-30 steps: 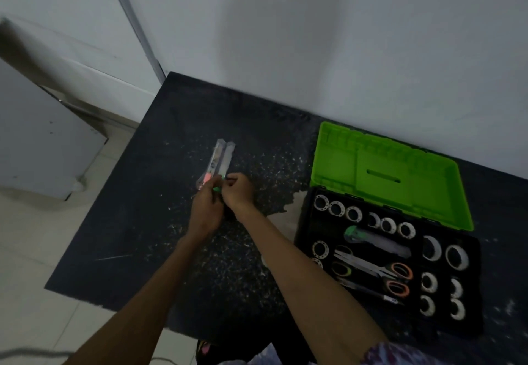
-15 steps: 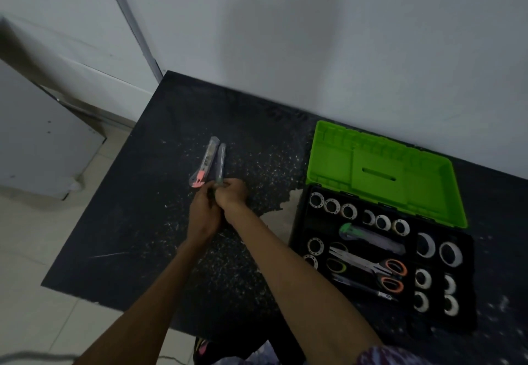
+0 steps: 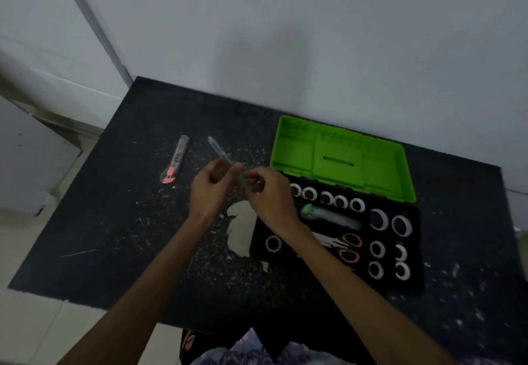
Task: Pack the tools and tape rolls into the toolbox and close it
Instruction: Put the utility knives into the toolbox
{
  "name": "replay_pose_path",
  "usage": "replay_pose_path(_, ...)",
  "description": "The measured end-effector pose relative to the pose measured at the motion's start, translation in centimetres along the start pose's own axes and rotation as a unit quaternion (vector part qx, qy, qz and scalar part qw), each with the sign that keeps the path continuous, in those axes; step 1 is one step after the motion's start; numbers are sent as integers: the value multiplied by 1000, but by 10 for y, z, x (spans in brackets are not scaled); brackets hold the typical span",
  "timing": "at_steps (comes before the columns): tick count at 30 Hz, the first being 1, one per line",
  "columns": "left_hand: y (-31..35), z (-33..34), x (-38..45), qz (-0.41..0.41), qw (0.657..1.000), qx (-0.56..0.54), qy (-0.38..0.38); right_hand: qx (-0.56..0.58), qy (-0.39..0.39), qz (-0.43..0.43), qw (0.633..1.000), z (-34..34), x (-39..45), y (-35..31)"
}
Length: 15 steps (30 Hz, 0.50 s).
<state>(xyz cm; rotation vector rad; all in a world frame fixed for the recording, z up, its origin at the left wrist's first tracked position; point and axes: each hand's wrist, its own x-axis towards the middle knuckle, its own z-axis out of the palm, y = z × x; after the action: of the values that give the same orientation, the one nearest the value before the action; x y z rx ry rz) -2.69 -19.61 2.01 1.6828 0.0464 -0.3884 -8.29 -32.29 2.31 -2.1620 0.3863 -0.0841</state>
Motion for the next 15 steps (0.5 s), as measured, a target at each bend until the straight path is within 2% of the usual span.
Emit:
replay_pose_path(2,5,22,-12,-7,998,-50,-24,-32,22,-25,999,-25,-13,9)
replay_pose_path(5,3,50,-27,-53,986,-141,-74,-53,24,-12,998,-57,-33,28)
replay_pose_path(10,-14,83,-53,-108,961,-210,-143,-85,-17,23,996,-99,-55,51)
replay_pose_path(13,-24,94,-59,-93,972,-160,-148,-93,-9,30,995,-113,-67,66)
replay_pose_path(15,-30,94,-60,-44,991,-61,-112,-109,10,39,993,-123,-73,79)
